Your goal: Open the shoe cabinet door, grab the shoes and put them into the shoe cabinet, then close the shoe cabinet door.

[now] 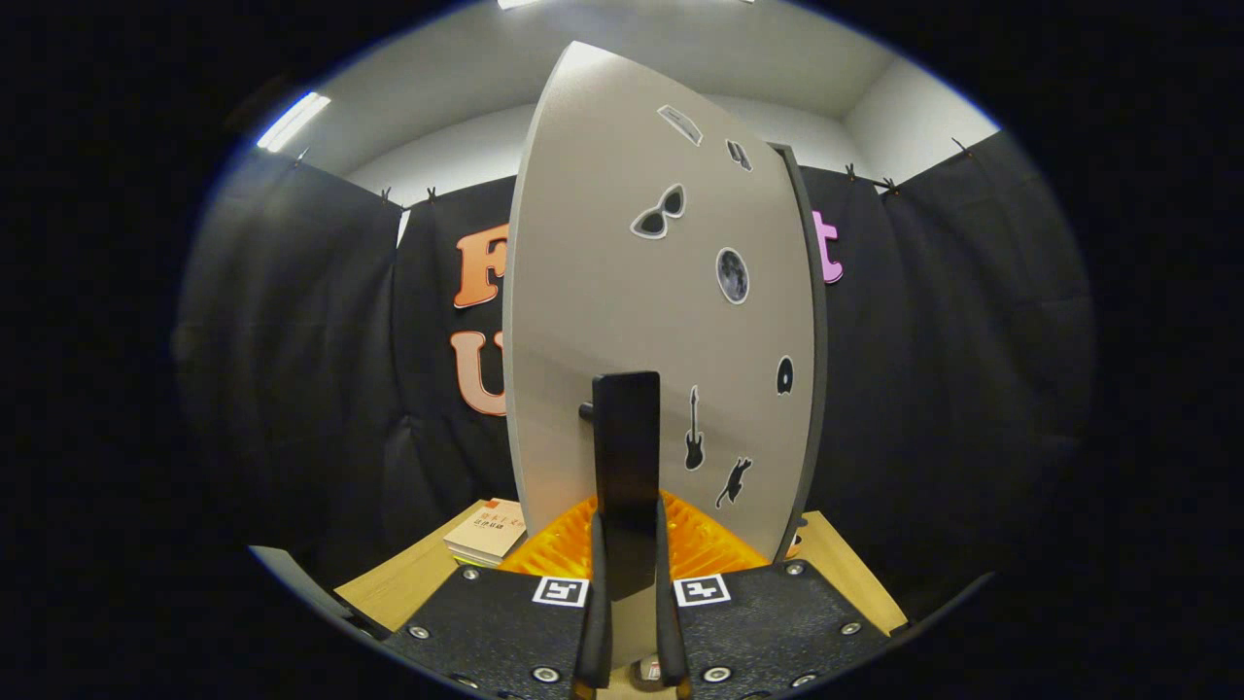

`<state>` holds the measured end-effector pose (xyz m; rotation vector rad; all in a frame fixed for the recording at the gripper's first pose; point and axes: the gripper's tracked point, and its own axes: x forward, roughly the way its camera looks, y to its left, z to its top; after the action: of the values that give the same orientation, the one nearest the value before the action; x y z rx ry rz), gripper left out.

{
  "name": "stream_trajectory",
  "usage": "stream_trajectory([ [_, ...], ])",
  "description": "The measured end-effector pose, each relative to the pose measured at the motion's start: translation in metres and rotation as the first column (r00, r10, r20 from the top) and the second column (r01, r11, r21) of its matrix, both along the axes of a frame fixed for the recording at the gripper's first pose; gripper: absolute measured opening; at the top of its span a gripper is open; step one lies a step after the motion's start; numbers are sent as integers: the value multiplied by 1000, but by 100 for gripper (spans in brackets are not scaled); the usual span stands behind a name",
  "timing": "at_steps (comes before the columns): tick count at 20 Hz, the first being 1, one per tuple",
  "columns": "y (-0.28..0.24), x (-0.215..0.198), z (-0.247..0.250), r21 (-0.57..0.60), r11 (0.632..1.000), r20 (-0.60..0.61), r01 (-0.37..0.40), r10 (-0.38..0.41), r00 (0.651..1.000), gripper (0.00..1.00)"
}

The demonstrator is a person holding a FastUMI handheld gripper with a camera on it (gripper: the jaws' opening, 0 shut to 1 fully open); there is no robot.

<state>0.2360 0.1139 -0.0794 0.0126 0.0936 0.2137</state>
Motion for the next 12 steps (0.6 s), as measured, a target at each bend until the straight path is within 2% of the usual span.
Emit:
stream_trajectory([
  [7, -41, -13, 1, 34, 999, 24, -5, 4, 1000, 17],
  [12, -68, -18, 0, 73, 997, 22, 33, -34, 999, 17],
])
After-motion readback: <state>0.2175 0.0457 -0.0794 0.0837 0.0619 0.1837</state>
